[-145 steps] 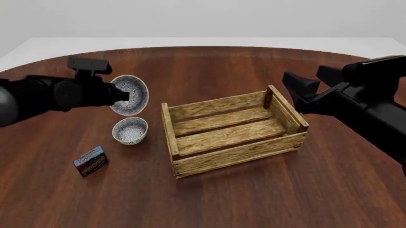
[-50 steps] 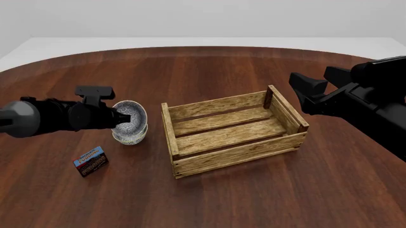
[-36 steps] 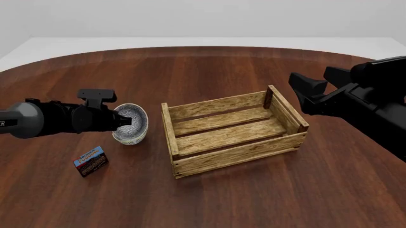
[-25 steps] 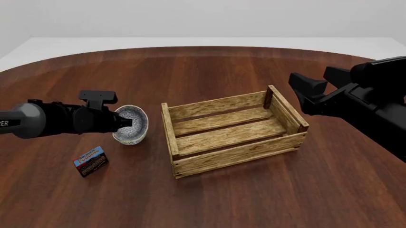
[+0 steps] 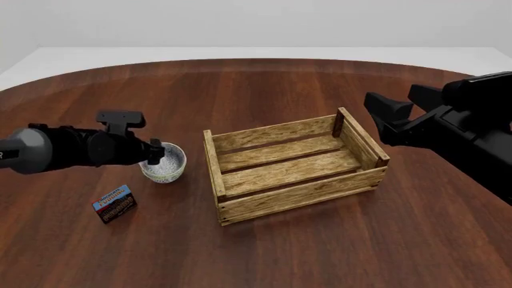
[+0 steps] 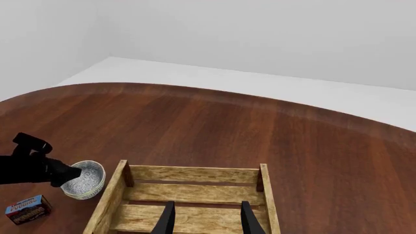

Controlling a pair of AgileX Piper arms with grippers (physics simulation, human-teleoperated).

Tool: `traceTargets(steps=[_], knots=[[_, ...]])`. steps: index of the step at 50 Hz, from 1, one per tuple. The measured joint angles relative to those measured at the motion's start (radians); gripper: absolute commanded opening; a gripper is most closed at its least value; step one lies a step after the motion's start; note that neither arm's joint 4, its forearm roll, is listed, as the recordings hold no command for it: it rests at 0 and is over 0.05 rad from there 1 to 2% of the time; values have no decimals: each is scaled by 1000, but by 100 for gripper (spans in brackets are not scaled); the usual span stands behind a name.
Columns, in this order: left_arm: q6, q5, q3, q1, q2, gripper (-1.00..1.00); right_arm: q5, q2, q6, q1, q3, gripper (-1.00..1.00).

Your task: Stack the right bowl on the left bowl and place them in the tray.

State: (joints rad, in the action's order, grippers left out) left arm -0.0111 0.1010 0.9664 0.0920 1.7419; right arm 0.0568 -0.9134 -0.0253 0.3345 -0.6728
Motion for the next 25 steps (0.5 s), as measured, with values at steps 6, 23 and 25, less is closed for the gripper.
traceTargets(steps=[6, 23, 25], knots=[[17, 20, 7, -1, -21, 100, 0, -1, 1, 0, 0, 100], [83, 50, -6, 35, -68, 100, 7, -12, 4, 0, 0, 100], [93, 52, -11, 39, -71, 100, 8, -13, 4, -1, 0, 100]])
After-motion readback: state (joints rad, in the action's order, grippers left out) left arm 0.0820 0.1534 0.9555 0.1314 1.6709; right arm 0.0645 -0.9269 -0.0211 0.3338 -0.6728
